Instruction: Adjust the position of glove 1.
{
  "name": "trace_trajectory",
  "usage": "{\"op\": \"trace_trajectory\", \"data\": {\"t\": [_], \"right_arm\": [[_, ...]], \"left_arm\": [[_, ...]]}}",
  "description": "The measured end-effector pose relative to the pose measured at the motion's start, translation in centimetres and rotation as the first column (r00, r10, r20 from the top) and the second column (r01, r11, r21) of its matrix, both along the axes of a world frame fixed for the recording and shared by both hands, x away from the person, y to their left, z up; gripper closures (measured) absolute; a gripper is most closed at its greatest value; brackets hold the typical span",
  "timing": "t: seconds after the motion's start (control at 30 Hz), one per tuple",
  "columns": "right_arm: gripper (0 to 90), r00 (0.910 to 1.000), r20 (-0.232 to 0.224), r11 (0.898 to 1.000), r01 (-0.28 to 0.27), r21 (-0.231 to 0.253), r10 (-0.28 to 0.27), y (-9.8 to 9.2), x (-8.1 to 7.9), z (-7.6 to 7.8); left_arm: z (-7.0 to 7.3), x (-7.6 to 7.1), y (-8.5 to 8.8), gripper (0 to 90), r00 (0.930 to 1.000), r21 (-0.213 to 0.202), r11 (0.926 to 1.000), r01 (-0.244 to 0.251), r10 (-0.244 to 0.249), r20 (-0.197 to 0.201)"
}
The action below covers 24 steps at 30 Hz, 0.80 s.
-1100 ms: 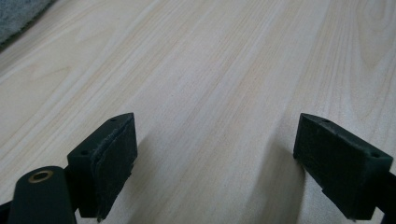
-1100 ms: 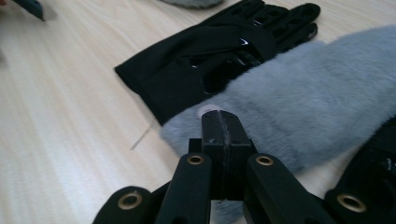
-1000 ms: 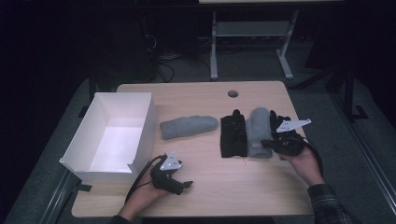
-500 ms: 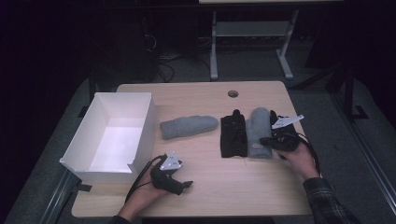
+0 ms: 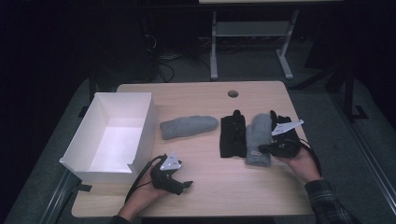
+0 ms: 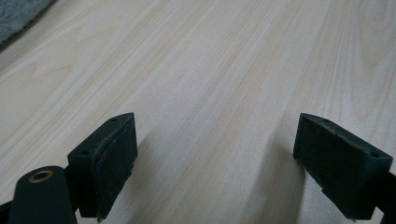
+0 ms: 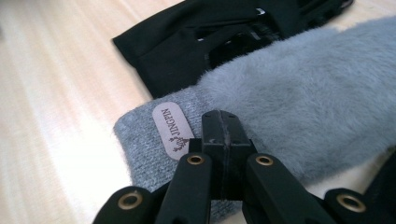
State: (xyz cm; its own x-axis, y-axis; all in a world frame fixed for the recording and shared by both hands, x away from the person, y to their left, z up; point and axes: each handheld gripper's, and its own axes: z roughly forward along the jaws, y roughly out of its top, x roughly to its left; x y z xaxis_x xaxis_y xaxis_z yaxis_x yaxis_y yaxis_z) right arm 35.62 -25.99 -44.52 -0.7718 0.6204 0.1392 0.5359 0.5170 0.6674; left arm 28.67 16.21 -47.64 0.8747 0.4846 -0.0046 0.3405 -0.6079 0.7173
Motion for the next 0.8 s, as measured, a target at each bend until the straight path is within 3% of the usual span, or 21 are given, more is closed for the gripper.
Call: {"op": "trace_trajectory", "data": {"t": [0.17, 0.47, 0.67, 0.8], "right_arm": [[90.0, 0.9992, -0.025, 1.000, -0.030, 0.007, 0.031, 0.4, -1.7, 0.1], [90.0, 0.9953, -0.029, 0.996, -0.092, -0.002, 0.092, 1.6, -3.6, 0.3], [90.0, 0.9880, -0.037, 0.989, -0.150, -0.002, 0.150, 3.0, -5.0, 0.4], [90.0, 0.9758, -0.042, 0.977, -0.214, 0.012, 0.215, 4.6, -5.6, 0.3]], "left_arm": [[0.0, 0.0, 0.0, 13.0, 1.0000, 0.000, 1.0000, 0.001, -0.001, 0.000], [0.0, 0.1, 0.0, 12.9, 1.0000, -0.003, 1.0000, 0.004, -0.004, 0.000], [0.0, 0.1, 0.0, 12.9, 1.0000, 0.000, 1.0000, 0.009, -0.009, 0.003], [0.0, 0.2, 0.0, 12.9, 0.9999, 0.004, 0.9999, 0.010, -0.010, 0.003]]}}
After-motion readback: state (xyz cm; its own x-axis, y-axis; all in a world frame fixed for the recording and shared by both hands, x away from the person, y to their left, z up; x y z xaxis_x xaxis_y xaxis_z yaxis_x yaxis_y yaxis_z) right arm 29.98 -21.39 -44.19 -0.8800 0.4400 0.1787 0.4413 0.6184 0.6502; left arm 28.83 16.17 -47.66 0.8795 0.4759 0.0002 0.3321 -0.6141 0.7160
